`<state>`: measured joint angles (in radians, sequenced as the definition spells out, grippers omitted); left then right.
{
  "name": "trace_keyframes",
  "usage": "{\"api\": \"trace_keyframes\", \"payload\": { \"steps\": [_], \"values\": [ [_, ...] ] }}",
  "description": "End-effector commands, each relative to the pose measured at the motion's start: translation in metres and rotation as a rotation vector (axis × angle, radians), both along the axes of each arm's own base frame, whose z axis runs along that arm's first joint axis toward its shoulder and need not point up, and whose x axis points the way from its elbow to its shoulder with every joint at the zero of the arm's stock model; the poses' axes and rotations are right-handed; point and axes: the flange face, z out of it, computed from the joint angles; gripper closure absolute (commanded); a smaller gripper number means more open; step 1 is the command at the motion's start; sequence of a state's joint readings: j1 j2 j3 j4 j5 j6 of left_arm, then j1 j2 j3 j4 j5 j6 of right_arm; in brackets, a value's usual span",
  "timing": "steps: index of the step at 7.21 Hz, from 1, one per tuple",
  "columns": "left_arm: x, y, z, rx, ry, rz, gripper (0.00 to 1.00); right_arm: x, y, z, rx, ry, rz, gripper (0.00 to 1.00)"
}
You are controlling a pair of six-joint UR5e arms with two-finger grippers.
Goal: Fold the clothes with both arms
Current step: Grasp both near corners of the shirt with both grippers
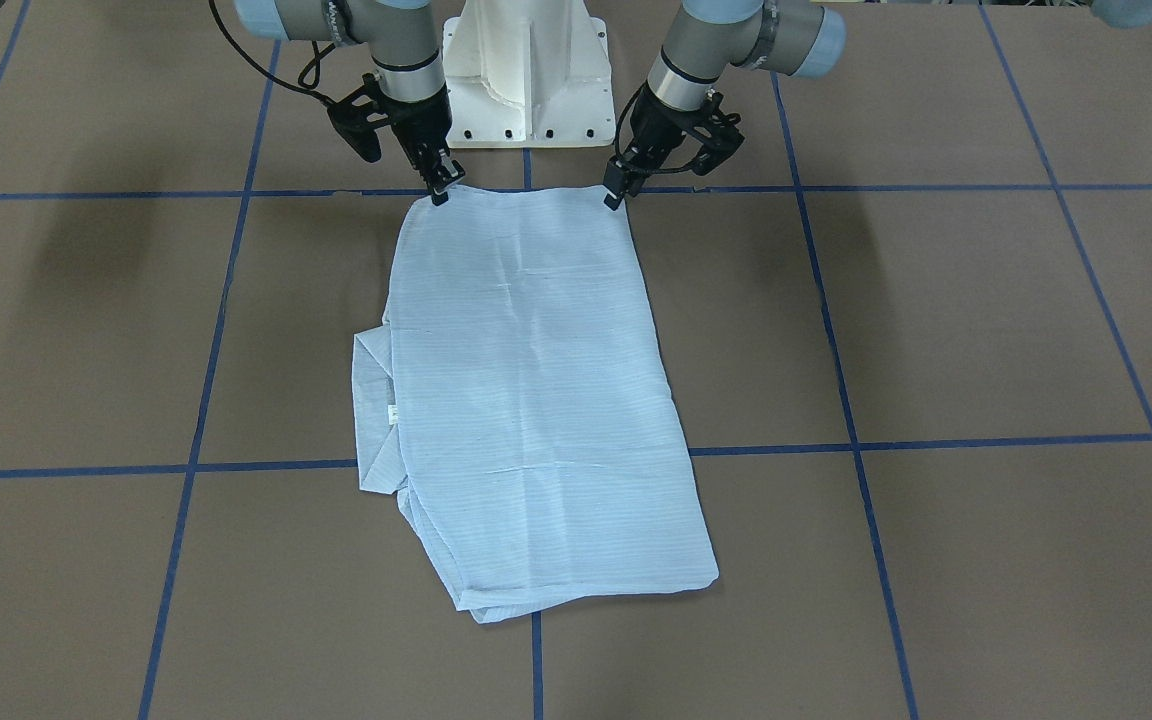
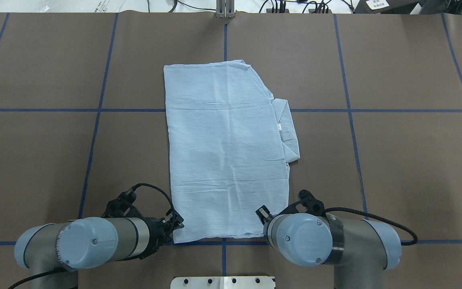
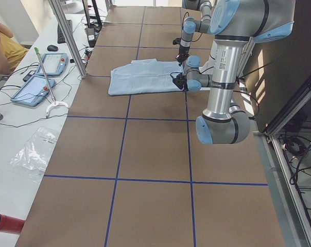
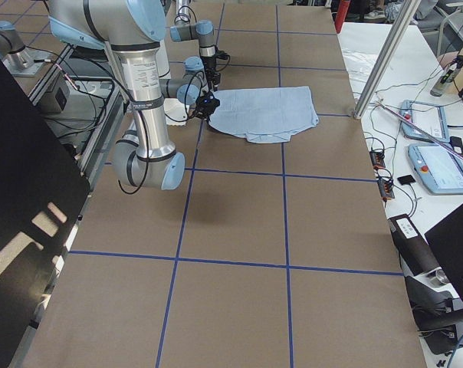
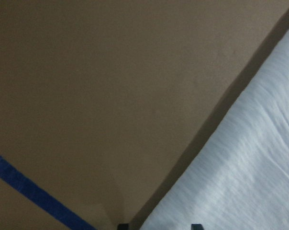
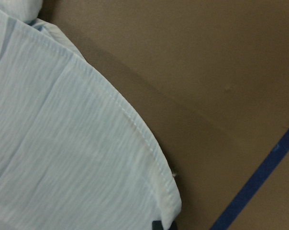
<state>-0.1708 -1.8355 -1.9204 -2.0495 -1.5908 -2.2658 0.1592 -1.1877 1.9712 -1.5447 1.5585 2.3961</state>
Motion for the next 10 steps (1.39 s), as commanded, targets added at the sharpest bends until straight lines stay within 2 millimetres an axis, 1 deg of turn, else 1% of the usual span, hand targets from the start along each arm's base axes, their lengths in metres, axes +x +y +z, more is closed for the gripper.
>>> {"api": "trace_keyframes", "payload": {
  "steps": [1, 2, 4, 6, 7, 8, 9, 10],
  "values": [
    [0.004, 0.009, 0.003, -0.001, -0.005, 0.015, 0.47, 0.0, 0.0, 0.0, 0.0, 0.0, 0.0, 1.0],
    [0.006, 0.011, 0.003, -0.001, -0.005, 0.018, 0.47, 0.0, 0.0, 0.0, 0.0, 0.0, 0.0, 1.0],
    [0.007, 0.014, 0.003, -0.002, -0.007, 0.025, 0.54, 0.002, 0.0, -0.003, 0.001, -0.006, 0.0, 1.0],
    [0.007, 0.015, 0.003, -0.025, -0.002, 0.013, 0.74, 0.002, 0.0, -0.003, 0.001, -0.006, 0.0, 1.0],
    [0.007, 0.015, 0.003, -0.027, -0.002, 0.013, 0.96, 0.002, -0.001, -0.002, 0.001, -0.005, 0.002, 1.0],
    [0.006, 0.015, 0.002, -0.027, 0.0, 0.014, 1.0, 0.002, 0.0, -0.002, 0.001, -0.005, 0.0, 1.0],
    [0.004, 0.015, -0.002, -0.025, 0.007, 0.013, 1.0, 0.002, 0.0, -0.003, 0.001, -0.006, 0.0, 1.0],
    [-0.006, 0.015, -0.012, -0.021, 0.031, 0.014, 1.0, 0.004, 0.0, -0.005, 0.004, -0.012, 0.005, 1.0]
  ]
}}
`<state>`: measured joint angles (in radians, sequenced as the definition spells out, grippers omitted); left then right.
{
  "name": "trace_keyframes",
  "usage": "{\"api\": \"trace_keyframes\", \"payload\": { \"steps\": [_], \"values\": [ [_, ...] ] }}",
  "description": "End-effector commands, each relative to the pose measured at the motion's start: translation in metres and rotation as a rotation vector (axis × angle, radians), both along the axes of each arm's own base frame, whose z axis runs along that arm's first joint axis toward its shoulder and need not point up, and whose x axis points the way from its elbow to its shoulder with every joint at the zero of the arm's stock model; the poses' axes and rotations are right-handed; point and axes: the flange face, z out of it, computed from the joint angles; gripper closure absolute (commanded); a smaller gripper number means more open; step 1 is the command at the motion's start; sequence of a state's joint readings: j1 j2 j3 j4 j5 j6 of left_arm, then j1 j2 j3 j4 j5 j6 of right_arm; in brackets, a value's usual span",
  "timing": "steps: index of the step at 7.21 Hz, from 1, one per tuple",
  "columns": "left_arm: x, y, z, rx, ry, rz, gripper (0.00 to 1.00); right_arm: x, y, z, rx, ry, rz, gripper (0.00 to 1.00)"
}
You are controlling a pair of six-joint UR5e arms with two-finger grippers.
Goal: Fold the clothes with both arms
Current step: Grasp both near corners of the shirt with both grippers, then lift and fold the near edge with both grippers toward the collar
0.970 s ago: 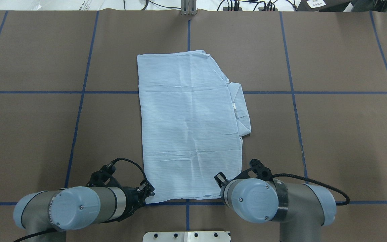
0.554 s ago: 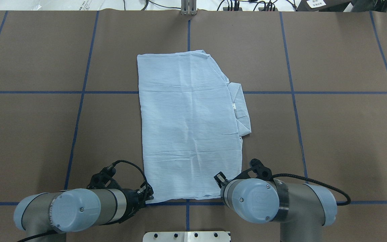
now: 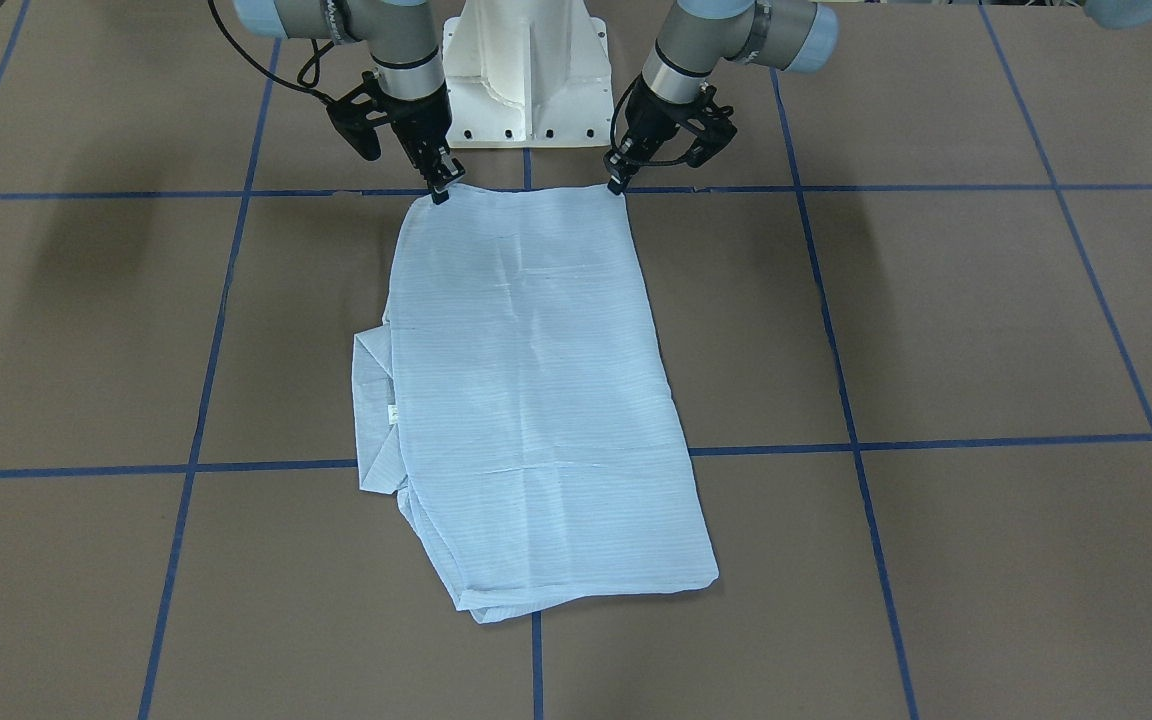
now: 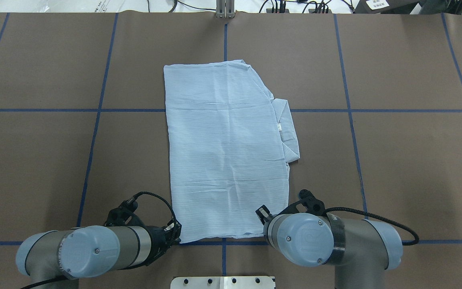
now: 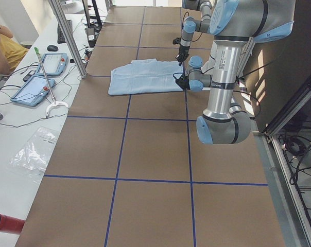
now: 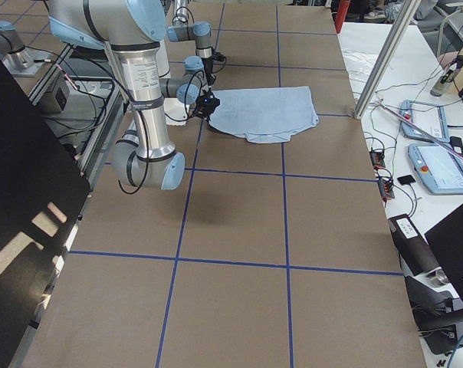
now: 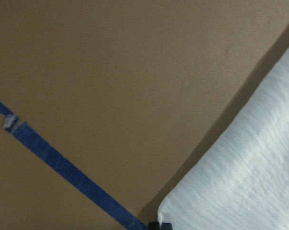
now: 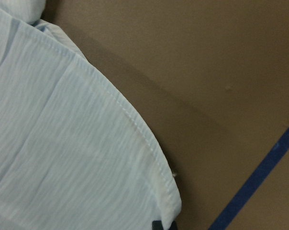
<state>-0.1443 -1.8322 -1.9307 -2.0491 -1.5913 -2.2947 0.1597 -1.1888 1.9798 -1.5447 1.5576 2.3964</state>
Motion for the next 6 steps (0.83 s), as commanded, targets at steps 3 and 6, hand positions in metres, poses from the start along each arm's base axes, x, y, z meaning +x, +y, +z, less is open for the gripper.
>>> {"api": "trace_keyframes", "payload": {
  "steps": [3, 6],
  "values": [
    [-0.069, -0.029, -0.069, 0.013, 0.102, -0.024, 1.0, 0.048, -0.029, -0.045, 0.02, -0.107, 0.064, 1.0],
    [-0.139, -0.127, -0.086, 0.104, 0.12, -0.045, 1.0, 0.115, -0.115, -0.074, -0.009, -0.16, 0.104, 1.0]
  ]
}}
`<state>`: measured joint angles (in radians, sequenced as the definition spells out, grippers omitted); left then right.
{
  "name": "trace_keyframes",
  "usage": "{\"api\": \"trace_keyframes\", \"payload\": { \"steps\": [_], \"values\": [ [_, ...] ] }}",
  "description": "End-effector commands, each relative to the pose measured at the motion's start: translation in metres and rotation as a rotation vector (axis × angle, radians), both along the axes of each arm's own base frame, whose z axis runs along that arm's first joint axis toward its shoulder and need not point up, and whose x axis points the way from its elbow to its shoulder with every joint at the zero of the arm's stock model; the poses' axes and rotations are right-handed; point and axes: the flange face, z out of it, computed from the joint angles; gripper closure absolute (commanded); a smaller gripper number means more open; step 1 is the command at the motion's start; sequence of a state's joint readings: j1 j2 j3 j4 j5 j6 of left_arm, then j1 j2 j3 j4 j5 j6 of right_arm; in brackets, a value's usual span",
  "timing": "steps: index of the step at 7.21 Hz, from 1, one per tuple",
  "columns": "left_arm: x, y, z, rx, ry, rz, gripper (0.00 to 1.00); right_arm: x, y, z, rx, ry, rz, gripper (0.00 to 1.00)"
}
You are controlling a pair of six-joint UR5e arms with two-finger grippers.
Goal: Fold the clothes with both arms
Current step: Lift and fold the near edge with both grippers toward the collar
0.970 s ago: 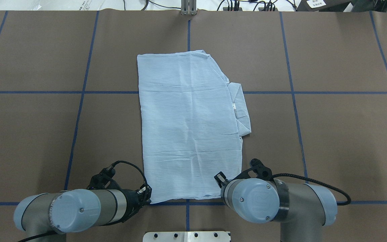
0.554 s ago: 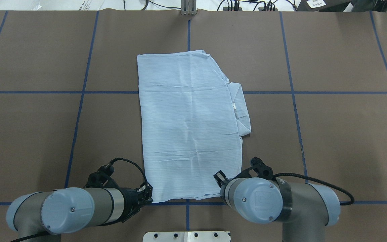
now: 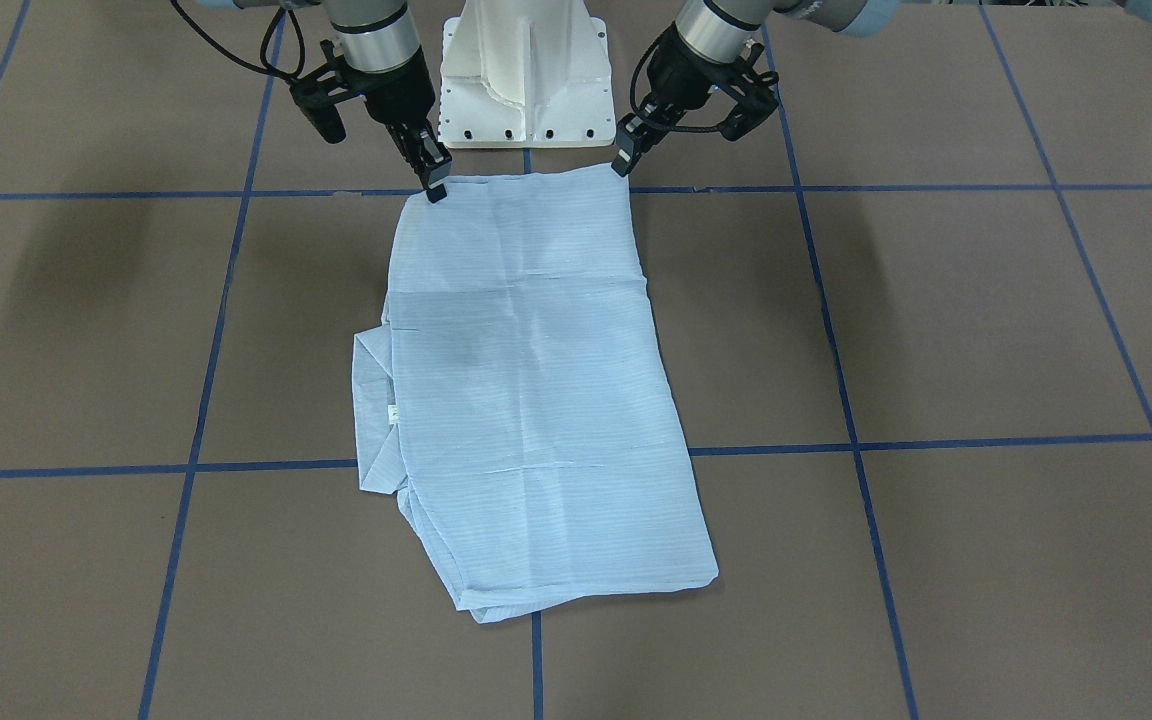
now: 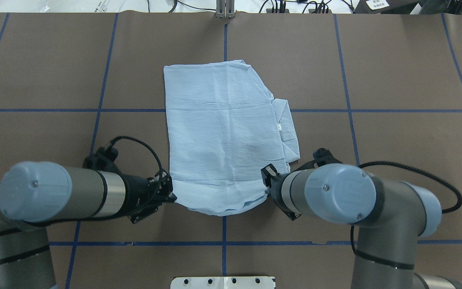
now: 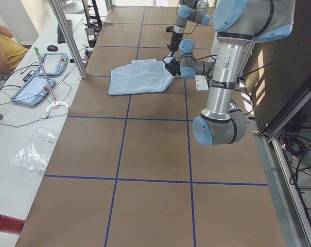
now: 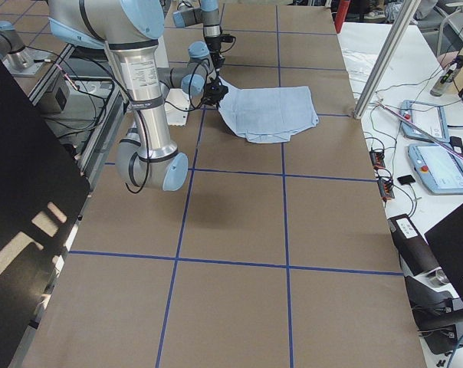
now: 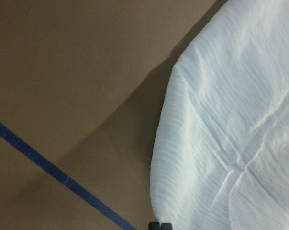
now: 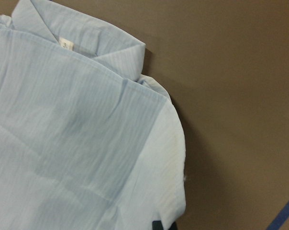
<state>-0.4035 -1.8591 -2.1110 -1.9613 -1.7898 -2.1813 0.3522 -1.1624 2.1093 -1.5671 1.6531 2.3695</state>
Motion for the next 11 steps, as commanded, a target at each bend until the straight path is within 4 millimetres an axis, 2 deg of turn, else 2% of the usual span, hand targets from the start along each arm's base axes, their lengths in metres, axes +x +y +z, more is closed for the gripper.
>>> {"api": "trace_keyframes", "payload": {
  "steps": [1, 2, 3, 5, 6, 8, 9, 11],
  "values": [
    [-0.043, -0.06, -0.016, 0.075, -0.005, -0.031, 1.0, 0.041, -0.059, -0.013, 0.016, -0.014, 0.01, 1.0],
    [-0.043, -0.084, -0.023, 0.066, -0.017, -0.048, 1.0, 0.036, -0.078, -0.016, 0.033, 0.0, 0.017, 1.0],
    [-0.029, -0.1, -0.019, 0.06, -0.038, -0.057, 1.0, 0.031, -0.092, -0.023, 0.036, 0.003, 0.031, 1.0],
    [-0.029, -0.12, -0.011, 0.078, -0.062, -0.072, 1.0, 0.031, -0.102, -0.022, 0.038, 0.005, 0.045, 1.0],
    [-0.014, -0.137, -0.016, 0.072, -0.072, -0.082, 1.0, 0.023, -0.115, -0.031, 0.043, 0.009, 0.051, 1.0],
    [-0.006, -0.168, -0.012, 0.086, -0.089, -0.105, 1.0, 0.007, -0.149, -0.035, 0.065, 0.047, 0.049, 1.0],
    [-0.004, -0.182, -0.003, 0.089, -0.086, -0.12, 1.0, 0.004, -0.169, -0.034, 0.049, 0.06, 0.054, 1.0],
    [0.007, -0.225, 0.008, 0.111, -0.114, -0.14, 1.0, -0.032, -0.235, -0.05, 0.02, 0.111, 0.044, 1.0]
  ]
}}
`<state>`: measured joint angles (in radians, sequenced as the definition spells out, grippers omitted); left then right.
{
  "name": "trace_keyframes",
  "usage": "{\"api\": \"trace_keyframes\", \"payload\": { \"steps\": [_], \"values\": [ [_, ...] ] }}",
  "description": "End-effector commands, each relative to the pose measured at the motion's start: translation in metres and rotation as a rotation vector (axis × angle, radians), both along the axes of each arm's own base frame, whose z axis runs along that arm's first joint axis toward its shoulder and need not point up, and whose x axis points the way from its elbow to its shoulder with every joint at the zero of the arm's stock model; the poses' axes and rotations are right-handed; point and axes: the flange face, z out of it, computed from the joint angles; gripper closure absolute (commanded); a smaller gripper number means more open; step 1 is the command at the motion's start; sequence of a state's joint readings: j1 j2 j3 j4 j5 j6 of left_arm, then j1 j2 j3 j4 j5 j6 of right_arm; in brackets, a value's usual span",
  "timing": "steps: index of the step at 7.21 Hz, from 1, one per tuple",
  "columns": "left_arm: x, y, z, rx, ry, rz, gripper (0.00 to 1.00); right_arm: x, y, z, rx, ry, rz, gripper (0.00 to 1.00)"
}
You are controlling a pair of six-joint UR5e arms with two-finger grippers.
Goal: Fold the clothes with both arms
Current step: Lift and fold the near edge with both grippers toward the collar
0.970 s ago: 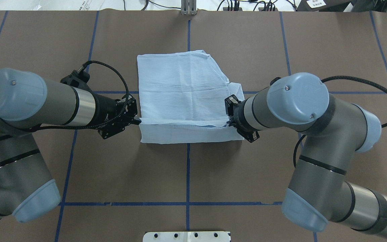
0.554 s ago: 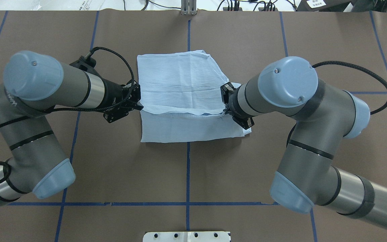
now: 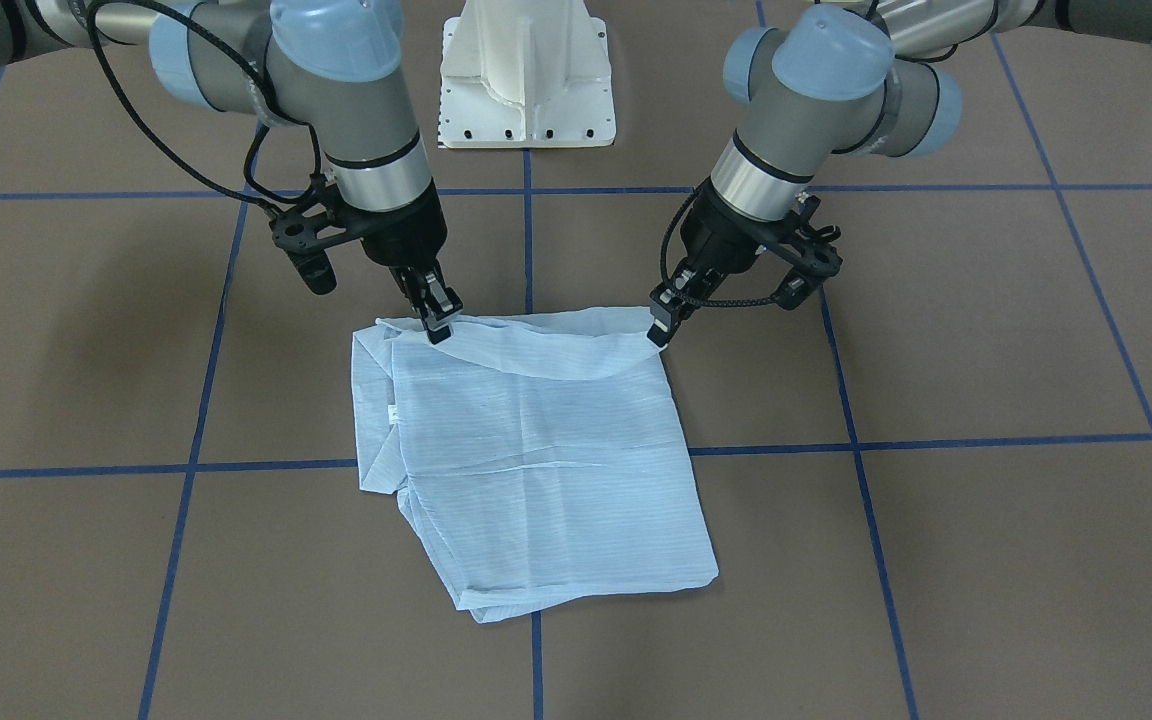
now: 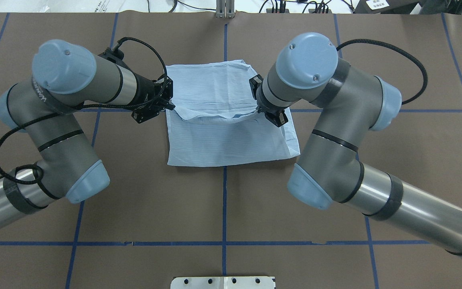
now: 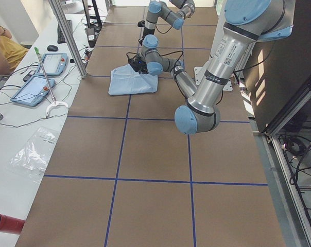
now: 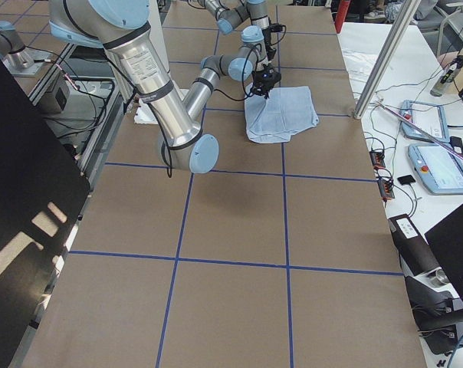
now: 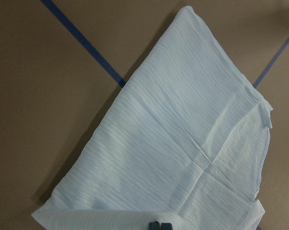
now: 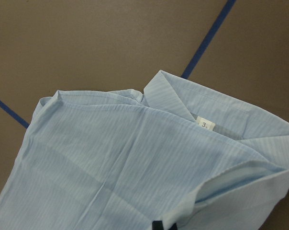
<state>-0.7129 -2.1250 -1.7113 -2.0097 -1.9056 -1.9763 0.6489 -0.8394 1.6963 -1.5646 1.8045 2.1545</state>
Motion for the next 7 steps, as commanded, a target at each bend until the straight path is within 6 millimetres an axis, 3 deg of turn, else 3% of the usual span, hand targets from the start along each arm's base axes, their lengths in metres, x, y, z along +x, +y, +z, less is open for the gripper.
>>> {"api": "trace_keyframes", "payload": {
  "steps": [1, 2, 3, 5, 7],
  "values": [
    [0.009, -0.046, 0.016, 0.028, -0.026, -0.024, 1.0, -0.018, -0.072, 0.002, -0.018, 0.0, 0.006, 1.0],
    [0.01, -0.072, 0.032, 0.039, -0.028, -0.045, 1.0, -0.024, -0.104, 0.011, -0.018, -0.009, -0.007, 1.0],
    [0.013, -0.098, 0.043, 0.062, -0.036, -0.056, 1.0, -0.034, -0.123, 0.009, -0.015, 0.018, -0.019, 1.0],
    [0.027, -0.132, 0.064, 0.076, -0.04, -0.076, 1.0, -0.046, -0.156, 0.028, 0.018, 0.024, -0.026, 1.0],
    [0.04, -0.153, 0.087, 0.113, -0.074, -0.102, 1.0, -0.056, -0.168, 0.05, 0.033, 0.027, -0.034, 1.0]
  ]
}}
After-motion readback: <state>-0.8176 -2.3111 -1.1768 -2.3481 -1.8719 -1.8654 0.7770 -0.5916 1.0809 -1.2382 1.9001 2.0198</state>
